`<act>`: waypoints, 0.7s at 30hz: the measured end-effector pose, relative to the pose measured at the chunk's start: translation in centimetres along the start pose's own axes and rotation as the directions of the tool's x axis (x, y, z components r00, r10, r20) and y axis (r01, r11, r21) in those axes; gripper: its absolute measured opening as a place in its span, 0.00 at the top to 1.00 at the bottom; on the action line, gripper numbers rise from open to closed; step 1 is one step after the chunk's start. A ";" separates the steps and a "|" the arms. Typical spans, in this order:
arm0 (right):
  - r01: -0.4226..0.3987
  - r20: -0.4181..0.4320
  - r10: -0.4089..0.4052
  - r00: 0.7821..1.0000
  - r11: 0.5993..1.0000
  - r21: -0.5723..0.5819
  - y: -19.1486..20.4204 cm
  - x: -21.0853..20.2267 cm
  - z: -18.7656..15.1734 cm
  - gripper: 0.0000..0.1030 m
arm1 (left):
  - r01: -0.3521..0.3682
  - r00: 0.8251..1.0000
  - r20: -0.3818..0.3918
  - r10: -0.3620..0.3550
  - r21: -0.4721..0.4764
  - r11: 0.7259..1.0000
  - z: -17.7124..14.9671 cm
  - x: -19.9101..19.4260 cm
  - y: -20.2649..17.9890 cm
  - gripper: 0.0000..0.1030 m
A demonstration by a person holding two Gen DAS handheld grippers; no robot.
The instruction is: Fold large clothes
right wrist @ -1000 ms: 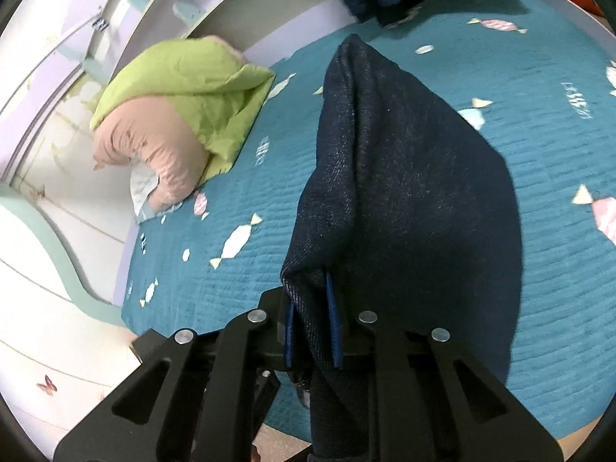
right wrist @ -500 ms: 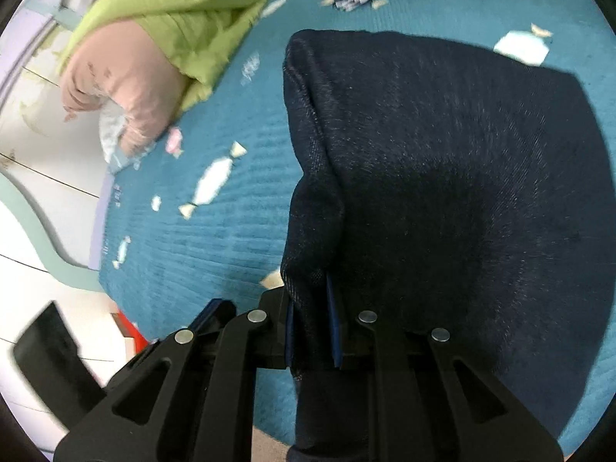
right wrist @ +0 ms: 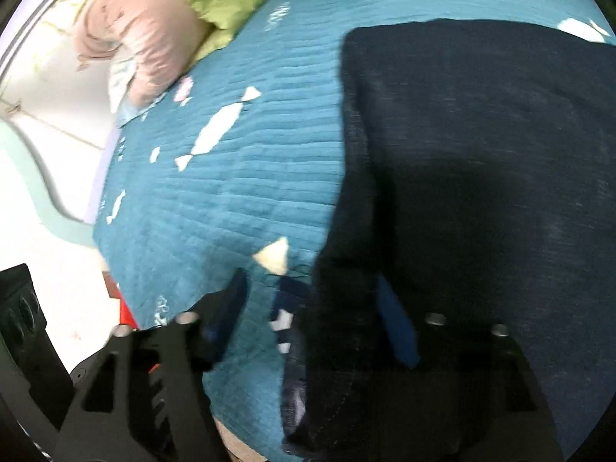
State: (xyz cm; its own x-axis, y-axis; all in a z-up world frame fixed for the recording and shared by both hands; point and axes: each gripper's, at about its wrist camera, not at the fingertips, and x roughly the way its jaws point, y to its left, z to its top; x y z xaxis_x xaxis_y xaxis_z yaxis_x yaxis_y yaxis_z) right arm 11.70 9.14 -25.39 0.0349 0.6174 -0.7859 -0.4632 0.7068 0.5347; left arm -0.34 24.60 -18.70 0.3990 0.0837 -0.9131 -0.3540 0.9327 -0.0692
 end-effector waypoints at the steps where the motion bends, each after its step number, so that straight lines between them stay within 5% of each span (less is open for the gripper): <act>1: -0.022 0.005 0.022 1.000 1.000 0.014 -0.2 0.1 0.1 0.29 | -0.002 1.000 0.003 0.002 -0.010 1.000 0.1 -0.2 0.1 0.93; 4: -0.187 0.010 0.187 0.982 0.978 0.092 -1.1 -0.3 0.5 0.30 | -0.014 1.000 0.014 0.014 -0.038 0.999 0.2 -0.9 0.7 0.93; 6: -0.312 0.010 0.312 0.950 0.945 0.093 -0.7 -1.4 0.3 0.31 | -0.022 1.000 0.020 0.023 -0.053 0.998 0.4 -1.4 1.0 0.93; 7: -0.316 0.016 0.316 0.949 0.946 0.075 -0.3 -1.9 0.3 0.32 | -0.023 0.999 0.026 0.025 -0.064 0.998 0.5 -1.8 1.2 0.93; 9: -0.247 0.046 0.245 0.968 0.969 0.033 0.2 -3.7 0.5 0.32 | -0.030 0.999 0.043 0.033 -0.069 0.997 0.8 -2.6 1.1 0.93; 12: -0.265 0.120 0.257 0.959 0.962 0.058 -0.8 -7.4 0.5 0.34 | -0.016 0.998 0.061 0.019 -0.054 0.998 1.2 -3.4 0.3 0.93; 15: -0.057 0.246 0.059 0.968 0.998 -0.016 -1.2 -12.4 -0.4 0.44 | 0.039 0.996 0.078 -0.039 0.002 0.999 1.7 -3.9 -2.2 0.93; 19: 0.070 0.417 -0.083 0.905 0.996 0.047 -3.4 -17.3 -3.6 0.82 | 0.111 0.993 0.038 -0.114 0.061 0.992 1.3 -3.1 -5.5 0.93; 21: 0.157 0.431 -0.172 0.886 0.985 0.069 -4.0 -17.5 -5.3 0.87 | 0.133 0.991 0.007 -0.133 0.080 0.988 0.4 -2.2 -6.7 0.93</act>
State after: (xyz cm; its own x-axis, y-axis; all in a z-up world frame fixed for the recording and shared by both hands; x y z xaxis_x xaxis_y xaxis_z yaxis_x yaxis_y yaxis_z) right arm 8.21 -6.28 -15.45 0.4921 0.5745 -0.6541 -0.3895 0.8172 0.4248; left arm 1.52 18.34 -16.06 0.4482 -0.0393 -0.8931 -0.2291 0.9606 -0.1572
